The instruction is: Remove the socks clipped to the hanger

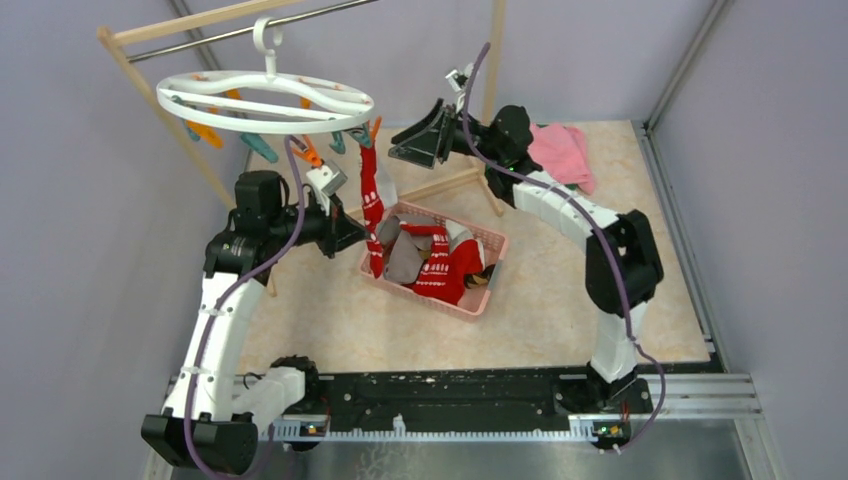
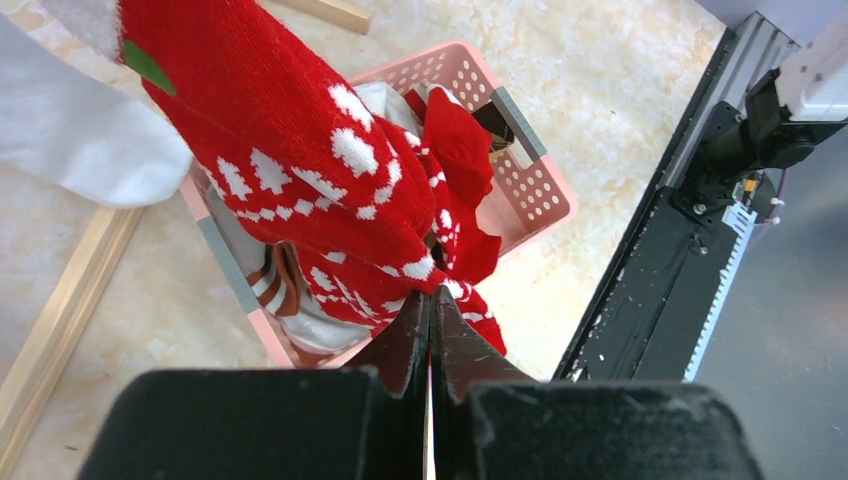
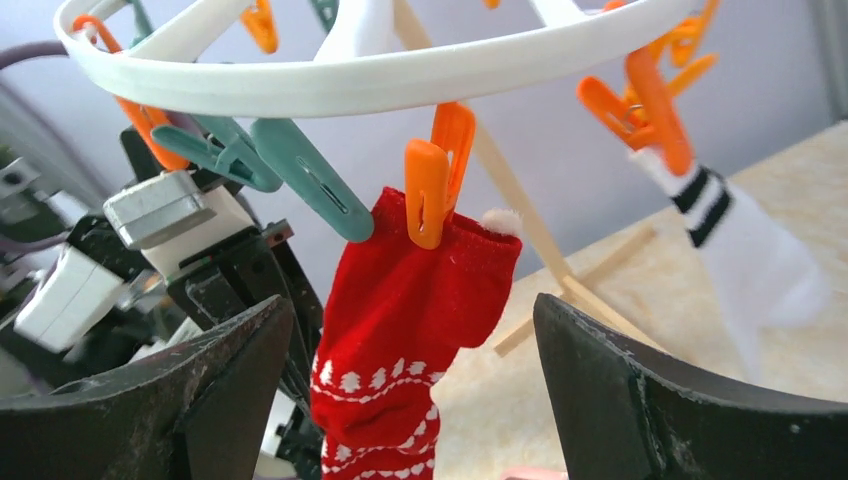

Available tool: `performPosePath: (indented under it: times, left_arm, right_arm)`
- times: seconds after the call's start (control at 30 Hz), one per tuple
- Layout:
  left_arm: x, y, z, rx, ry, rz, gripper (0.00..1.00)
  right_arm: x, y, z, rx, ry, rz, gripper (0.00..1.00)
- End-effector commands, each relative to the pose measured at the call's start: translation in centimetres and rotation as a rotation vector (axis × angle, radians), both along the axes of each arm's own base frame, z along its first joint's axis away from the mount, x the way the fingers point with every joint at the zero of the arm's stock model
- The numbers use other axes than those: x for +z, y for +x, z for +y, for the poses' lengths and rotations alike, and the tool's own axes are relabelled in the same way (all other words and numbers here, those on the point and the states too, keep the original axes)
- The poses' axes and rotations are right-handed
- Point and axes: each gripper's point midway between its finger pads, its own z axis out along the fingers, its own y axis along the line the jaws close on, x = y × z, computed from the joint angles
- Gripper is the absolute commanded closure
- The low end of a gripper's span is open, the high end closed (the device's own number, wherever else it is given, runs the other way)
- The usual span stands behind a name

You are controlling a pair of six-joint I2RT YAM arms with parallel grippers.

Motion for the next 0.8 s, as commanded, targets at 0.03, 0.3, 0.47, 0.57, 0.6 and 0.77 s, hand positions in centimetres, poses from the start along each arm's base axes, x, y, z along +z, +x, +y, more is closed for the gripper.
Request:
performPosePath:
  times: [0.03,0.3,0.47,0.57,0.6,0.77]
  left_arm:
    - [2.2,-1.8,-1.0,-0.08,-0.059,-0.003,1.0]
    - [1.4,-2.9,-2.1,-0.177,-0.129,0.098,1.0]
    - [1.7,-2.6,-2.2,-0.178,-0.135,0.101,1.0]
    - [2.3,-2.4,-2.2,-0.174,-0.137,0.087,1.0]
    - [2.5,-2.3,-2.1,-0.172,-0.138,0.085,1.0]
    - [3.0,-2.1,-2.0,-0.161,-0.128,0.06,1.0]
  right_arm:
    - [2.3,-2.6,1.4,0.259,0.111,-0.116,0.11]
    - [3.0,-1.0,2.7,0.338,0.197,-0.112,0.08]
    - [4.2,-1.6,2.9,0.411,0.26,-0.126,0.07]
    - [4.7,-1.8,3.4,0.425,0.271,-0.134,0.11]
    - [4.9,-1.8,3.5,0.424,0.274,-0.133,0.13]
    - [5.3,-1.3,3.9,0.409,0.275,-0.095,0.29]
